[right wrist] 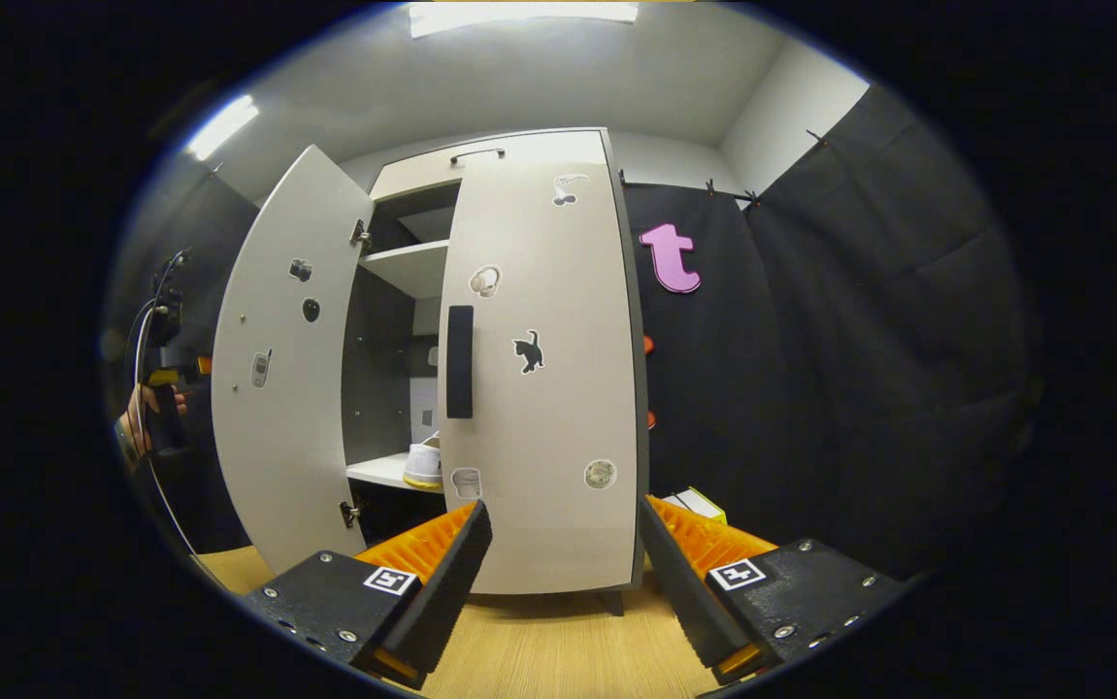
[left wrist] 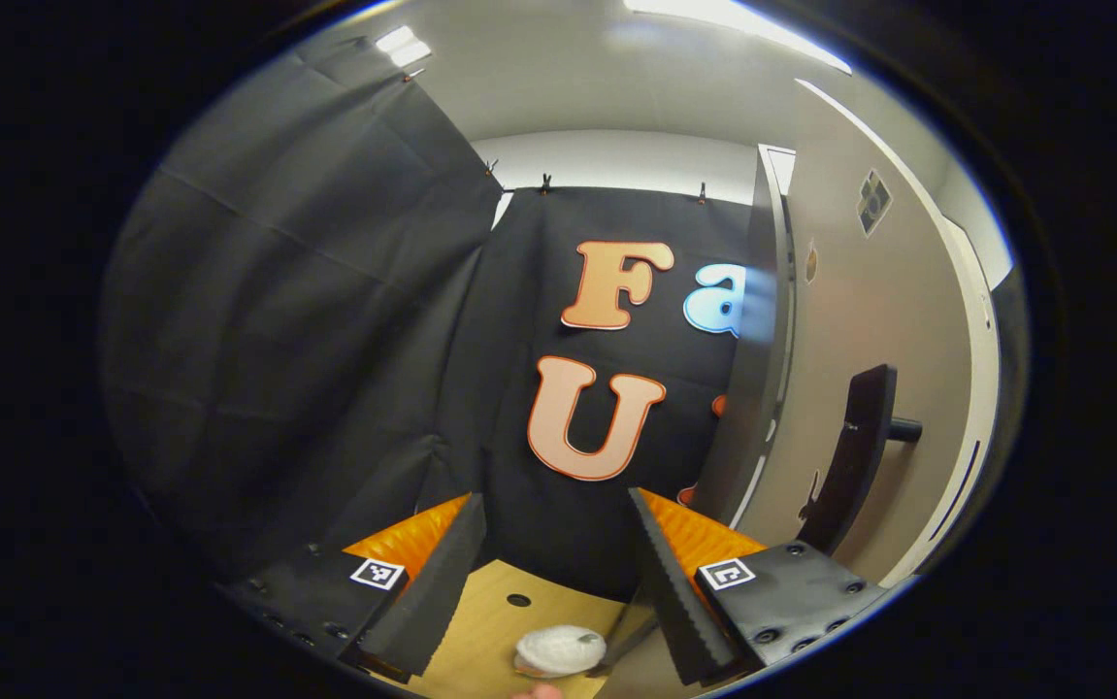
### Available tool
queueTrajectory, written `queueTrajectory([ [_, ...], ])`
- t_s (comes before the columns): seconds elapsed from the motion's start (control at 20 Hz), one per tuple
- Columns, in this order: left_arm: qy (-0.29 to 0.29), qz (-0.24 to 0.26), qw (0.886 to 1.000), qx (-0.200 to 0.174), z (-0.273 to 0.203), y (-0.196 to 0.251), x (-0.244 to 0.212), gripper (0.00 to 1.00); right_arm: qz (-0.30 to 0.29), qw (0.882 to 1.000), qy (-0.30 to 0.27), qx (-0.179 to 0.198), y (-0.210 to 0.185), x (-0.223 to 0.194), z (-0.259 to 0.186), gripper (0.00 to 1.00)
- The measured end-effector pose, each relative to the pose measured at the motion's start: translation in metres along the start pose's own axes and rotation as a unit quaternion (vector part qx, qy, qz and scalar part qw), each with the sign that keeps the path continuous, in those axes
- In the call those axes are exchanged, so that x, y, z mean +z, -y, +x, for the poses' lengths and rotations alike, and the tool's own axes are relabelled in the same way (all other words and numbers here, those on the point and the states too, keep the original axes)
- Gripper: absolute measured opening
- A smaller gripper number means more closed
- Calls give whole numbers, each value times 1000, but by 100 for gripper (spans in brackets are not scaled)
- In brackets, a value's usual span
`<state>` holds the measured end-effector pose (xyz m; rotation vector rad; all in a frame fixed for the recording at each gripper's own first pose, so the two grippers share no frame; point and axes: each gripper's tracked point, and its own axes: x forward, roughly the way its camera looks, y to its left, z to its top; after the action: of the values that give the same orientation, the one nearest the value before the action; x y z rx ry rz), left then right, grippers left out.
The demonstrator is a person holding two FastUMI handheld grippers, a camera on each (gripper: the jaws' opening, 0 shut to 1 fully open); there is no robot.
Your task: Grab one shoe with the right hand and put it into the shoe cabinet, grab the other shoe with the left hand and put it into the shoe cabinet; then close the right door with the right hand and the left door with the left hand.
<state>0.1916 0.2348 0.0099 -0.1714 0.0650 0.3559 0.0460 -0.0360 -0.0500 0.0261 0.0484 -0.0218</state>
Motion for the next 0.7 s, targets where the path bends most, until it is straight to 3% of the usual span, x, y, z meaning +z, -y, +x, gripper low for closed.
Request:
queueTrajectory([
  [0.05, -5, -10, 1000, -6, -6, 6, -4, 94, 1, 1000, 1, 2, 0, 1, 1, 94],
  [0.35, -26, -17, 996, -79, -19, 90, -26, 94, -1, 1000, 7, 6, 1, 3, -3, 94],
  [0.55, -68, -17, 984, -164, -22, 152, -58, 94, -6, 1000, 4, -4, 12, 3, -9, 94],
  [0.6, -74, -10, 982, -171, -26, 158, -64, 90, -4, 1000, 6, -7, 15, 4, -10, 94],
  [0.7, -65, -8, 983, -169, -32, 152, -61, 95, -1, 1000, 7, -14, 20, 5, -12, 94],
])
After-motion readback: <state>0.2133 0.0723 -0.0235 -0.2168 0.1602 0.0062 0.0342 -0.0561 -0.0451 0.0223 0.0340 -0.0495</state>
